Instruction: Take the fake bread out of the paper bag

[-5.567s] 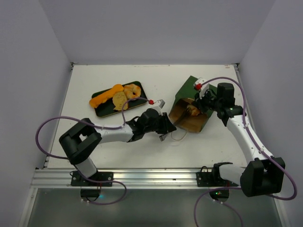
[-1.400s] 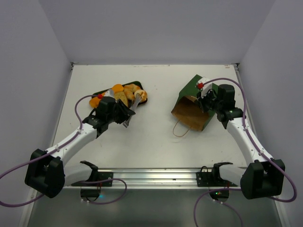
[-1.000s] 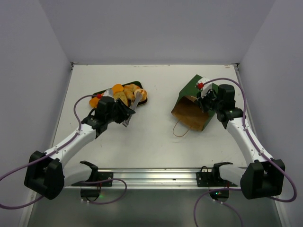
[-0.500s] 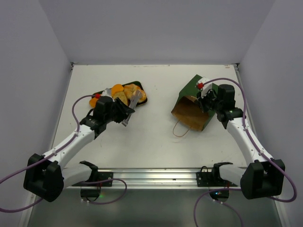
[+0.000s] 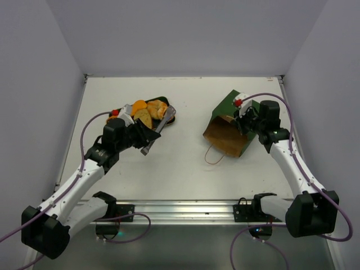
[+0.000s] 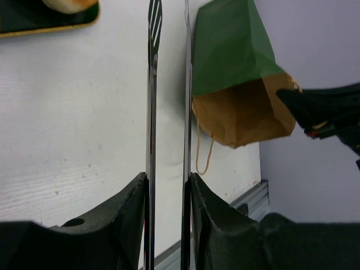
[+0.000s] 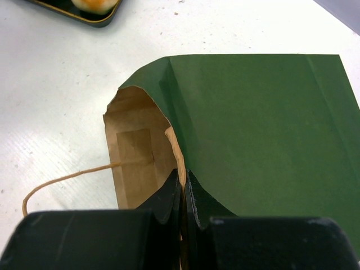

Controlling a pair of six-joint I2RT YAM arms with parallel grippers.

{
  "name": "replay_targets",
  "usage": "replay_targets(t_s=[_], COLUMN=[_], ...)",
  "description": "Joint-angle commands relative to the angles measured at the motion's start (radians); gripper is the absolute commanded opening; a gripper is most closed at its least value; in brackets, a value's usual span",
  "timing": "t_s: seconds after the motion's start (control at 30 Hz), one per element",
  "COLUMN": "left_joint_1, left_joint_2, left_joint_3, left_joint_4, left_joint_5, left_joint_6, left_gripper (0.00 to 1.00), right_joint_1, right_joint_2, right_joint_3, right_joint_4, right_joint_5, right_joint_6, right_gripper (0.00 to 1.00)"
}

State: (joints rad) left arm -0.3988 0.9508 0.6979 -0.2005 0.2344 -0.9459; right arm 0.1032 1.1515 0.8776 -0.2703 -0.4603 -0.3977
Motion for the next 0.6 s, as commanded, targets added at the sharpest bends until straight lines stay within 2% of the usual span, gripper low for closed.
replay_targets(t_s=[0.0,0.1,0.17,0.33,0.43,0.57], left_joint_1=[-0.006,-0.052,-0.121,-0.305,-0.373,-0.437], left_joint_2=[-0.05,-0.11,-0.144,-0.178,-0.182,-0.115], left_joint_3=[-0.037,-0.064,-0.089,-0.13,-0.136,-0.127], left_joint_4=[0.006,0.004,0.003,0.022,0.062,0.139], left_joint_5=[0.218,0.29,0.298,0.227,0.195,0.158], left_joint_6=[0.126,0.17,0.173,0.134,0.11,0.081], left_gripper=[0.37,0.37,0.36,0.36,0.36,0.36], right_joint_1=[-0.008,-0.013,-0.013,-0.016,-0.016,-0.017], right_joint_2=[-0.018,0.028,0.068,0.114,0.12,0.109], right_joint_3=[0.079,0.155,0.201,0.257,0.253,0.215], right_joint_4=[-0.044,-0.13,-0.171,-0.219,-0.237,-0.242], right_joint_5=[-0.089,-0.156,-0.167,-0.182,-0.192,-0.201], right_joint_6=[-0.041,-0.098,-0.118,-0.125,-0.15,-0.187], right_gripper=[0.0,0.0,0.0,0.0,0.0,0.0])
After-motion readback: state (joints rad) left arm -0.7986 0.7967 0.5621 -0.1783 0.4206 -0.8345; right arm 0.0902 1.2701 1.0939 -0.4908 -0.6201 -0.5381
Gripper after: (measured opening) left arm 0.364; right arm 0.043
